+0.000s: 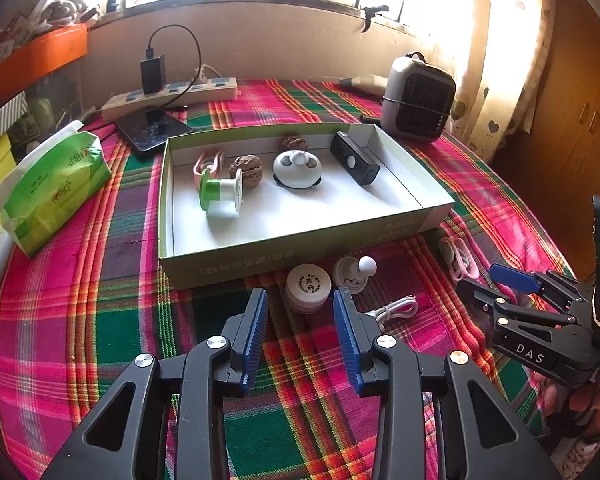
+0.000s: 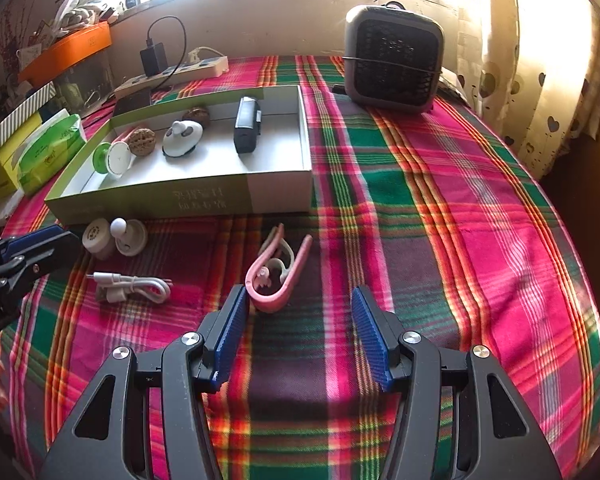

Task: Organize objects
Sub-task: 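Close the right gripper on the pink clip while the left approaches the white round case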

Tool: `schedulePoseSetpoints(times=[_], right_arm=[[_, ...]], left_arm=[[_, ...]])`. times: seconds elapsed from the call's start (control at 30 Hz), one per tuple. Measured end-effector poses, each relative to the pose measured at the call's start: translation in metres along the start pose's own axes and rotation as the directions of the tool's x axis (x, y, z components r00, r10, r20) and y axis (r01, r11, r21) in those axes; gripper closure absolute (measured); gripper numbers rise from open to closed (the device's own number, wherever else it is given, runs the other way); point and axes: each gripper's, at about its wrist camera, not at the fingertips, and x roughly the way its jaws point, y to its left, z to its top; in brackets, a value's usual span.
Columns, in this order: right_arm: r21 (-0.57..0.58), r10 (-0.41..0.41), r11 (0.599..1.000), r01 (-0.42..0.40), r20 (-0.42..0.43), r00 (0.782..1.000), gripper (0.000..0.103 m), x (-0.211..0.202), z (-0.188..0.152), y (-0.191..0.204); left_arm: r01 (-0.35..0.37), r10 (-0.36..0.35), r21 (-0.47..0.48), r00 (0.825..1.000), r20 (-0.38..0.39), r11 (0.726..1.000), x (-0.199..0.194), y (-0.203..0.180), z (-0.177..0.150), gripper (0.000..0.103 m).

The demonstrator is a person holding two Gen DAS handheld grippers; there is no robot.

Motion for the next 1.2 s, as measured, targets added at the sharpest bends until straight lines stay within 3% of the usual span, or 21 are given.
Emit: schedulePoseSetpoints(times=[0.37,0.57,1.2], right_arm=[[-0.016,0.086,0.996,-0.086,0.021,0.996,0.048,0.003,0.007,0.004],[-0.041,0.081,0.996,-0.081,0.01,0.997,0.048,0.012,0.014,0.004],[-0.063,0.077,0.995,-0.076,0.015,0.997,0.049,0.014,0.016,0.002]], left_arm=[[0.004,-0.005,-0.019,1.0,-0.024,1.0,0.006,0.001,0.001,0.07],[0.024,-0.025,-0.015,0.999,-0.035,1.0,0.012,-0.003,0.005,0.066],[-0.043,0.043,-0.002,0.996,-0.076,0.999,0.033,-0.002,0.011,0.066]])
